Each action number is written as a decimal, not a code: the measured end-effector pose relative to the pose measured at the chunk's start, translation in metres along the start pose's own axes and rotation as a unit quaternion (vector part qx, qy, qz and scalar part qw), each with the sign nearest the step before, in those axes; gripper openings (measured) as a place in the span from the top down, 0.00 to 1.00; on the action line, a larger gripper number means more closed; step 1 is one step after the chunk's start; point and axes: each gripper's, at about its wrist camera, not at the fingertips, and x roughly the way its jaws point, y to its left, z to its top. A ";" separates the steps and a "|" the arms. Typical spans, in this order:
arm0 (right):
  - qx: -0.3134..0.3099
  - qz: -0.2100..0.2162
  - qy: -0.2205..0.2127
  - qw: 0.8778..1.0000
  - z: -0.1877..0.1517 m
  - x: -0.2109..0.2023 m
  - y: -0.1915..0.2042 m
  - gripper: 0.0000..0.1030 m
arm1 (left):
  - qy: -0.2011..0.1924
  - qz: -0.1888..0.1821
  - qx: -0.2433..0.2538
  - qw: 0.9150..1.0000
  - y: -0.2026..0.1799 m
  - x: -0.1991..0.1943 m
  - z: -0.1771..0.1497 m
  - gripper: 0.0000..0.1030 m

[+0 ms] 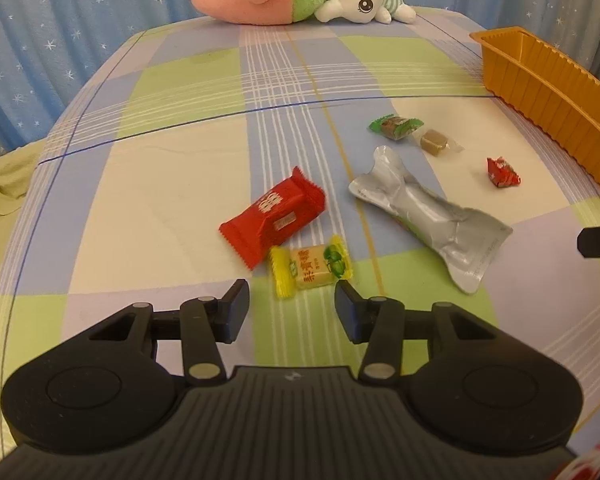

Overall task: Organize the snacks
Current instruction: 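Close the left gripper on the yellow packet while the right reaches the small red candy, then close the right gripper on the clear packet of brown snacks, then carry both held snacks over the orange tray and lower them inside, then open both grippers in the tray and withdraw them over the table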

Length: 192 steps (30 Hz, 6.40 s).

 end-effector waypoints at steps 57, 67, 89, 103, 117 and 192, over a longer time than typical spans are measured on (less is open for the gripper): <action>-0.188 0.060 -0.018 0.980 0.079 0.099 0.047 0.57 | -0.009 -0.026 -0.005 1.000 -0.010 0.014 0.030 0.68; -0.231 0.048 -0.018 0.972 0.077 0.114 0.056 0.75 | -0.011 -0.015 -0.014 1.000 -0.009 0.008 0.031 0.68; -0.172 0.057 -0.084 0.980 0.061 0.014 0.029 0.79 | -0.066 -0.032 0.009 0.997 -0.043 -0.051 0.039 0.68; -0.112 0.009 -0.137 0.984 0.047 -0.068 -0.042 0.79 | -0.108 -0.096 0.074 0.987 -0.135 -0.075 0.064 0.67; -0.072 -0.023 -0.155 0.985 0.059 -0.105 -0.129 0.79 | -0.141 -0.138 0.106 0.975 -0.232 -0.074 0.105 0.67; -0.072 0.019 -0.144 0.987 0.124 -0.062 -0.222 0.41 | -0.061 -0.097 0.037 0.993 -0.296 -0.006 0.152 0.42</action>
